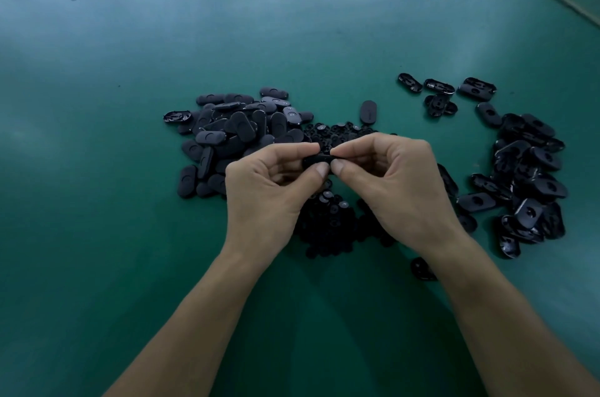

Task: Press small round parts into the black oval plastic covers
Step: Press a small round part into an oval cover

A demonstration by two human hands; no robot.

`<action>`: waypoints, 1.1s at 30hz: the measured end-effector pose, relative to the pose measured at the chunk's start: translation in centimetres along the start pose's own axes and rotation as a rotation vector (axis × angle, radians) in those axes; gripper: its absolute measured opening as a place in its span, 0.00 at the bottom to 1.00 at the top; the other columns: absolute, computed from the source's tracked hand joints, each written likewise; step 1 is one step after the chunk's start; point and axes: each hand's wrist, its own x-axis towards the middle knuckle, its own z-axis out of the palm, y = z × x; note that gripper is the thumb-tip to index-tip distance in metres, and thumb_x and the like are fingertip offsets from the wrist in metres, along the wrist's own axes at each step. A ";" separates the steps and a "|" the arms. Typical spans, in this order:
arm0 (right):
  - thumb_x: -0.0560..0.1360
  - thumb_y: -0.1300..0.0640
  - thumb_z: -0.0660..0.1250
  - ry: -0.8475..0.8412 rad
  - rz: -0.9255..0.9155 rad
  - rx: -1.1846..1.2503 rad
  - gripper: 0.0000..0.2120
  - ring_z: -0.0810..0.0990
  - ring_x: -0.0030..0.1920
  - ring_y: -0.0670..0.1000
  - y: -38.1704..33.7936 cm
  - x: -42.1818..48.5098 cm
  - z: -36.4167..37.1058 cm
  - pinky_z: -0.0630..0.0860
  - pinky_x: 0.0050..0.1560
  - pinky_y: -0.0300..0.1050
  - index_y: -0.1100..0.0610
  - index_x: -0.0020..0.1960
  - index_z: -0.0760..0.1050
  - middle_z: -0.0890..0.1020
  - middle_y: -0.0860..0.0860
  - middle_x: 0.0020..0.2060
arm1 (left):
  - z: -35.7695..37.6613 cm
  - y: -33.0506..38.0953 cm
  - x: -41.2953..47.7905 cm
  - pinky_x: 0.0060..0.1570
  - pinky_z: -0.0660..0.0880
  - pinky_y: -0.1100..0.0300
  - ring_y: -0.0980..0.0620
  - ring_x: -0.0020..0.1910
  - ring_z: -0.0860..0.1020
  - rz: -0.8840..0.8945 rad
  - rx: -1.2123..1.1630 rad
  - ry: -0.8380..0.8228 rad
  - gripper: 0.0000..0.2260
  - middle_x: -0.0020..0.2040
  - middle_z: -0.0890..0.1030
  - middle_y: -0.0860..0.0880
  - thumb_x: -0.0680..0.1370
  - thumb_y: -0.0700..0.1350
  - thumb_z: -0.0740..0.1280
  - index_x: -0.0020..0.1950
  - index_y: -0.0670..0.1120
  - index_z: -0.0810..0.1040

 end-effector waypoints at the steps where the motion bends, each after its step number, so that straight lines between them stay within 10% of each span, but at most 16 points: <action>1: 0.73 0.62 0.75 -0.005 0.000 0.002 0.06 0.85 0.39 0.43 0.0 0.0 0.0 0.79 0.42 0.33 0.52 0.47 0.83 0.86 0.45 0.38 | 0.0 0.0 0.0 0.42 0.80 0.64 0.57 0.37 0.83 0.000 0.005 0.005 0.12 0.39 0.86 0.53 0.71 0.34 0.77 0.46 0.52 0.85; 16: 0.76 0.58 0.72 0.053 0.014 -0.035 0.07 0.84 0.45 0.44 -0.2 0.8 -0.1 0.80 0.49 0.39 0.48 0.52 0.83 0.85 0.43 0.43 | 0.2 -0.3 0.1 0.43 0.81 0.60 0.53 0.39 0.83 0.042 -0.063 0.079 0.12 0.40 0.85 0.48 0.75 0.36 0.73 0.51 0.53 0.86; 27: 0.82 0.51 0.60 0.084 0.389 -0.947 0.23 0.58 0.72 0.61 2.0 5.1 -4.6 0.58 0.71 0.57 0.46 0.76 0.64 0.61 0.55 0.74 | 0.0 -0.9 0.6 0.54 0.78 0.66 0.57 0.62 0.79 -0.022 -0.056 0.234 0.33 0.68 0.77 0.47 0.74 0.43 0.72 0.77 0.43 0.65; 33: 0.82 0.57 0.60 0.109 0.294 -0.986 0.15 0.69 0.67 0.61 2.6 5.5 -5.3 0.65 0.66 0.53 0.56 0.67 0.75 0.72 0.56 0.68 | -0.2 -0.9 0.6 0.53 0.76 0.71 0.61 0.64 0.76 -0.008 -0.006 0.230 0.33 0.71 0.67 0.55 0.76 0.42 0.71 0.79 0.42 0.62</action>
